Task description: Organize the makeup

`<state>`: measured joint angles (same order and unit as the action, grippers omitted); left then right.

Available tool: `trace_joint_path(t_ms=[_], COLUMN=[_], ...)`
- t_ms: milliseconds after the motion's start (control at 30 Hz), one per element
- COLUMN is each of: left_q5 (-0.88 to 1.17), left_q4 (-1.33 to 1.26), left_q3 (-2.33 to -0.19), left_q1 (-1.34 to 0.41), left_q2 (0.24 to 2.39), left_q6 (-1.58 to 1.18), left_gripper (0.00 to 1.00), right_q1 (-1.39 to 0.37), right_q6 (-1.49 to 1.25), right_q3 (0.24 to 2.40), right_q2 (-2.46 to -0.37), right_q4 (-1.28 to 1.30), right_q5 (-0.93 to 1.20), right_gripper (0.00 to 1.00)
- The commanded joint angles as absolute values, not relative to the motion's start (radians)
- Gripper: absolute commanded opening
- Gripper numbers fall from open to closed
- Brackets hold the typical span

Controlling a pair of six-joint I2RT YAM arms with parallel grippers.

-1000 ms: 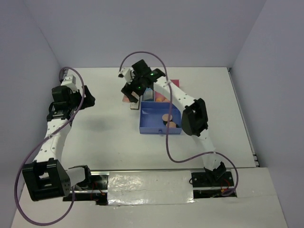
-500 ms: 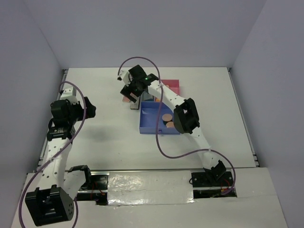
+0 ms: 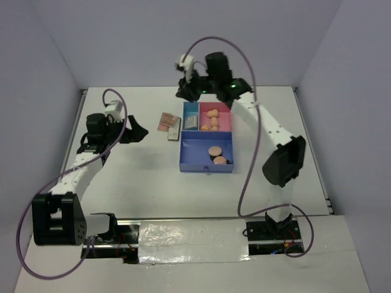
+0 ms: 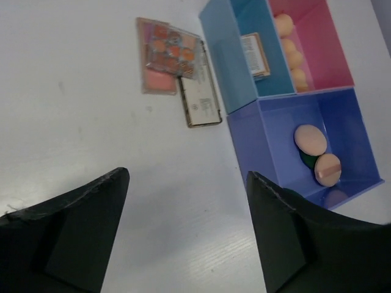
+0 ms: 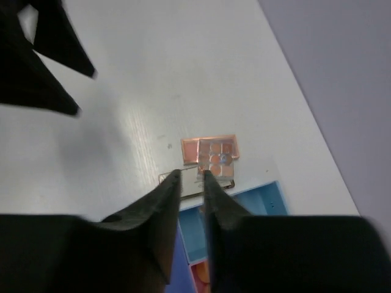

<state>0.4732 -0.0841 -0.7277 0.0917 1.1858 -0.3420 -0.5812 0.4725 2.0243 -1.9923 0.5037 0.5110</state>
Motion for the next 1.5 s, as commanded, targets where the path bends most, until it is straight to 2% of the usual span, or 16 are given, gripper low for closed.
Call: trace_joint_path(t_ms=[0, 33, 67, 100, 167, 367, 533, 867, 1467], left_q5=[0.444, 0.428, 0.396, 0.378, 0.310, 0.201, 0.144, 0.005, -0.069], left_q4=[-0.138, -0.129, -0.121, -0.114, -0.092, 0.036, 0.116, 0.189, 0.229], left_q3=[-0.865, -0.891, -0.938, -0.963, -1.038, -1.304, -1.480, -1.676, -1.761], left_q1=[-0.020, -0.062, -0.080, -0.098, -0.143, -0.232, -0.248, -0.305, -0.322], left_q2=[1.300, 1.333, 1.392, 1.423, 1.512, 1.799, 1.977, 2.134, 2.247], left_q6=[-0.310, -0.289, -0.278, -0.270, -0.252, -0.198, -0.170, -0.152, -0.130], left_gripper=[0.91, 0.99, 0.99, 0.99, 0.99, 0.99, 0.96, 0.92, 0.94], right_q1=[-0.459, -0.399, -0.372, -0.342, -0.261, -0.109, -0.035, -0.008, 0.025], right_q6=[0.378, 0.364, 0.350, 0.354, 0.373, 0.336, 0.285, 0.242, 0.221], right_q3=[1.971, 1.962, 1.953, 1.925, 1.860, 1.458, 1.327, 1.293, 1.252], right_q2=[-1.870, -1.862, -1.849, -1.839, -1.803, -1.566, -1.459, -1.442, -1.427], right_q4=[0.503, 0.524, 0.550, 0.605, 0.617, 0.473, 0.402, 0.371, 0.341], right_q5=[0.749, 0.790, 0.826, 0.860, 0.928, 0.983, 1.022, 1.048, 1.052], right_gripper=[0.36, 0.71, 0.88, 0.99, 1.00, 1.00, 0.98, 0.98, 0.98])
